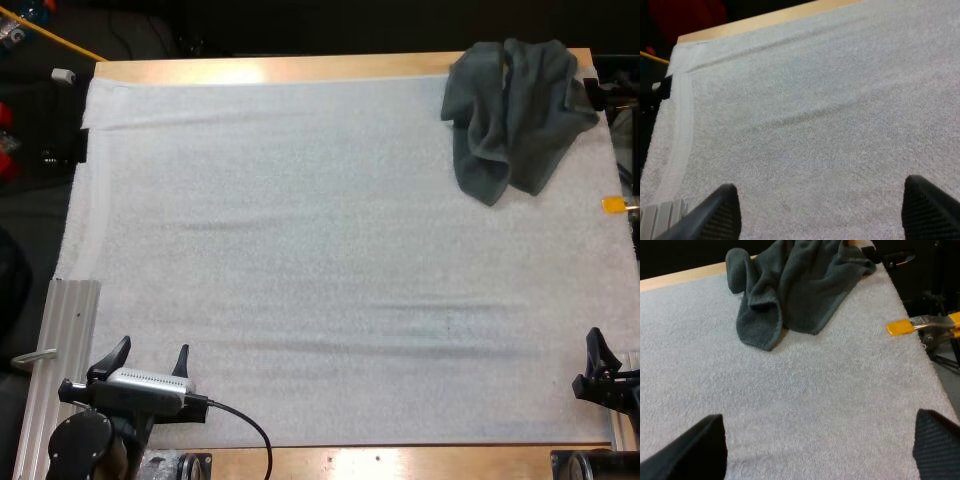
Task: Pick towel from pile, fold and stack
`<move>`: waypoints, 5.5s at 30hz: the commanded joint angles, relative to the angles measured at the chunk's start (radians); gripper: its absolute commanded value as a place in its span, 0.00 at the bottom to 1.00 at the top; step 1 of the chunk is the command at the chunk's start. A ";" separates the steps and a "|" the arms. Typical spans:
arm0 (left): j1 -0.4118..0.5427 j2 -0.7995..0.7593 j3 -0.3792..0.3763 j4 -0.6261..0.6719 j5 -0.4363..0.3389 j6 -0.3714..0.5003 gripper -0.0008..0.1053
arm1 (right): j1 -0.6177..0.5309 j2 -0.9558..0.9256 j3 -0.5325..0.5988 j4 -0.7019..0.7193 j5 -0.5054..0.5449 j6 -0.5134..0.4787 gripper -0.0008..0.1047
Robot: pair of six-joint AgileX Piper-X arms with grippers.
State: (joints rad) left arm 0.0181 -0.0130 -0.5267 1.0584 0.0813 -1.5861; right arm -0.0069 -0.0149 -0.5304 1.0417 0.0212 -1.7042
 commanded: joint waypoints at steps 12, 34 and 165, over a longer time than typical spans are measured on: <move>-0.101 -0.002 -0.128 -0.057 0.123 -0.049 0.62 | 0.000 0.079 -0.181 0.021 -0.079 -0.001 0.71; -0.344 0.262 -0.344 -0.120 0.268 -0.099 0.62 | 0.000 0.354 -0.542 0.026 -0.393 0.003 0.71; -0.344 0.276 -0.342 -0.092 0.275 -0.140 0.62 | 0.791 1.207 -0.729 -0.238 -0.104 0.124 0.01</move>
State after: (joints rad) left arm -0.3226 0.2612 -0.8645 0.9699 0.3490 -1.7169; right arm 0.7857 1.1839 -1.2601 0.7768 -0.0873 -1.5641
